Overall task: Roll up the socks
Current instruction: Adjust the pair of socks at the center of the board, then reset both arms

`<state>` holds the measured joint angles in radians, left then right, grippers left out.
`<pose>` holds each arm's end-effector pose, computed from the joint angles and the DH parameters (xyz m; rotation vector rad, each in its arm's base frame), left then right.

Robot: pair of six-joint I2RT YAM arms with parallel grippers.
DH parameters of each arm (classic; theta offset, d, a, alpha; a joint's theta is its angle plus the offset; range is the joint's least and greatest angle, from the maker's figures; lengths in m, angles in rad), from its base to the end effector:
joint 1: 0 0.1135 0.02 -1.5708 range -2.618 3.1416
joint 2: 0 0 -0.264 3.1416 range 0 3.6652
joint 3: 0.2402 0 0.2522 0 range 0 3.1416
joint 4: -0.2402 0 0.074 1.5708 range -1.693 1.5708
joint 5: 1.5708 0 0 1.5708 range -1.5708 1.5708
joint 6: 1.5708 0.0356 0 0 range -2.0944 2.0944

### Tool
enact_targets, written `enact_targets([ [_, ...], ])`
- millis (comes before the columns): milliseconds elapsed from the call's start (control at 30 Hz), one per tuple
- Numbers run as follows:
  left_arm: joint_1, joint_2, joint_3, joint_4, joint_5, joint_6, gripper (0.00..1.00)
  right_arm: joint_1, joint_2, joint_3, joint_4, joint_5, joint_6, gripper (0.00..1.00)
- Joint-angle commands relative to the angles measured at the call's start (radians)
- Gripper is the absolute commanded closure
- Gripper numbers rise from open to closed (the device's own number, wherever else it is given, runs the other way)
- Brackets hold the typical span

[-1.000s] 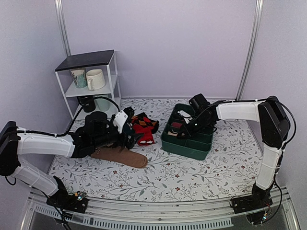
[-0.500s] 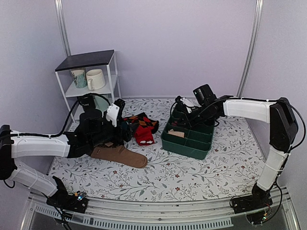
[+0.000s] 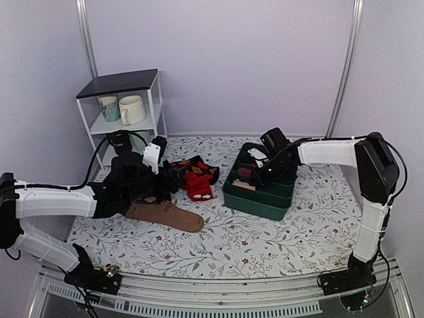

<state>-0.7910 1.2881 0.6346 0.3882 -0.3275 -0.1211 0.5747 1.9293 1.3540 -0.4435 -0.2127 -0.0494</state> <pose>0.2059 -0.1919 0.2375 0.3813 1.7951 -0.3430 0.3383 0.2280 0.1851 -0.8814 2.4739 0.4636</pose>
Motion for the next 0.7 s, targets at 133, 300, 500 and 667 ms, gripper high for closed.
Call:
enact_targets([
  [133,0.012,-0.010,0.026,-0.022,-0.059,-0.051,0.00,-0.006,-0.030,-0.016,0.009,0.056,-0.013,0.84],
  [300,0.014,-0.011,0.036,-0.025,-0.092,-0.055,0.00,-0.007,-0.143,-0.017,0.097,0.094,0.001,0.80],
  [500,0.012,0.012,0.062,-0.046,-0.145,-0.101,0.01,-0.014,-0.366,-0.113,0.222,0.141,0.042,0.48],
  [667,0.012,0.028,0.081,-0.063,-0.196,-0.144,0.01,-0.018,-0.481,-0.232,0.251,0.201,0.074,0.08],
])
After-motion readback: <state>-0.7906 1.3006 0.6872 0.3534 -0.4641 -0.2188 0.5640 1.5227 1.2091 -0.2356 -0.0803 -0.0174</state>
